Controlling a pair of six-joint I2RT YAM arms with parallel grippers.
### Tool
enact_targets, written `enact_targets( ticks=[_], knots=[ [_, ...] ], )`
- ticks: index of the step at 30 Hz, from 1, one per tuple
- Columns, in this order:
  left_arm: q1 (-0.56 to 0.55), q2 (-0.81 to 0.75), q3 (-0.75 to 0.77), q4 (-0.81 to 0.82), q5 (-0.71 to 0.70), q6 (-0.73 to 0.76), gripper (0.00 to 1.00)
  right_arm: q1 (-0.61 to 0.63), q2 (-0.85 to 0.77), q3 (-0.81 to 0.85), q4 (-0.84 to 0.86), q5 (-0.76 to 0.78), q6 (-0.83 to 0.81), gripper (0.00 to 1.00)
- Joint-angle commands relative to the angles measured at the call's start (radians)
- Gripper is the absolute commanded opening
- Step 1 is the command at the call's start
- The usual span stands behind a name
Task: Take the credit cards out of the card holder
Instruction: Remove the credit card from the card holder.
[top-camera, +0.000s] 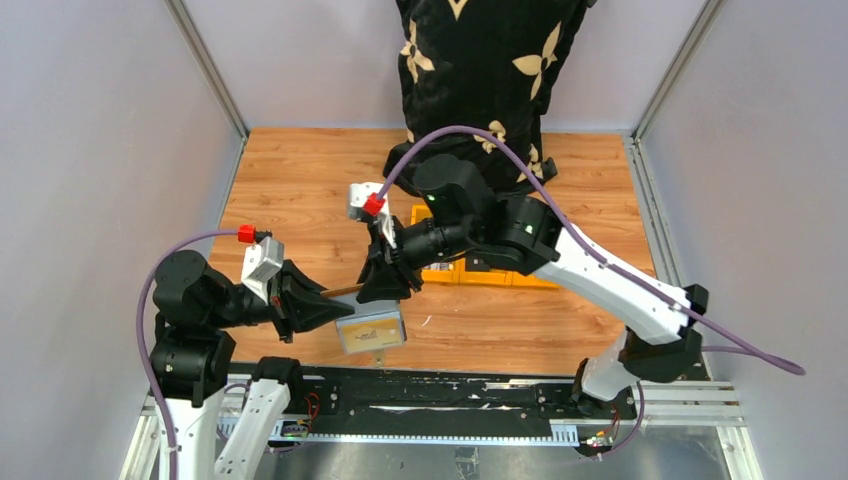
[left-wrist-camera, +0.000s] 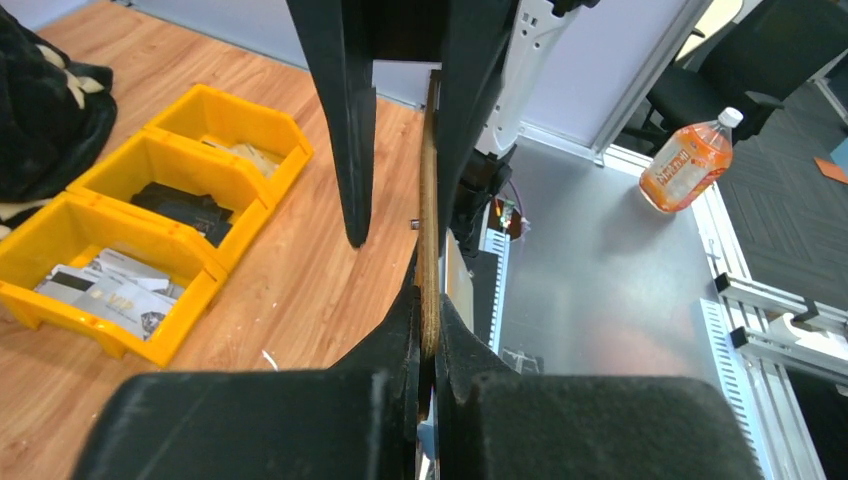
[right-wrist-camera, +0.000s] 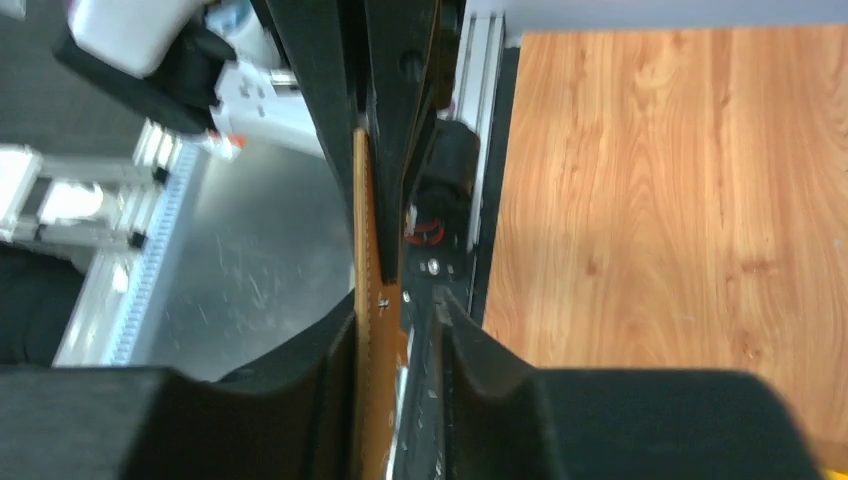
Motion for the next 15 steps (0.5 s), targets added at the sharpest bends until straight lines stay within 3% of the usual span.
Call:
enact_targets(
  ticks=[1,4,6,7,8,9,10,11,15],
  knots=[
    [0.000,0.012,-0.006,-0.042,0.058,0.065,0.00,0.003,0.102,0.147,-0.377,-0.033,-0.157,0.27],
    [0.000,0.008,-0.007,-0.041,0.061,0.068,0.00,0.005,0.144,0.227,-0.427,-0.038,-0.171,0.15],
    [0.000,0.006,-0.011,-0.042,0.056,0.072,0.00,0.005,0.153,0.252,-0.429,-0.040,-0.176,0.01],
    [0.000,0.005,-0.012,-0.042,0.047,0.075,0.01,0.006,0.155,0.261,-0.425,-0.038,-0.177,0.00],
    [0.000,0.002,-0.013,-0.043,0.032,0.078,0.15,0.006,0.155,0.265,-0.417,-0.035,-0.174,0.00],
    [0.000,-0.002,-0.014,-0.043,0.010,0.078,0.55,0.005,0.151,0.264,-0.390,-0.031,-0.167,0.00],
    [0.000,-0.009,-0.018,-0.046,-0.022,0.071,0.82,0.005,0.140,0.253,-0.355,-0.026,-0.156,0.00],
    [0.001,-0.014,-0.019,-0.047,-0.053,0.070,0.97,0.004,0.116,0.227,-0.303,-0.018,-0.139,0.00],
    [0.001,-0.040,-0.057,-0.033,-0.196,0.005,1.00,-0.008,-0.094,-0.105,0.141,0.039,0.032,0.00]
  ],
)
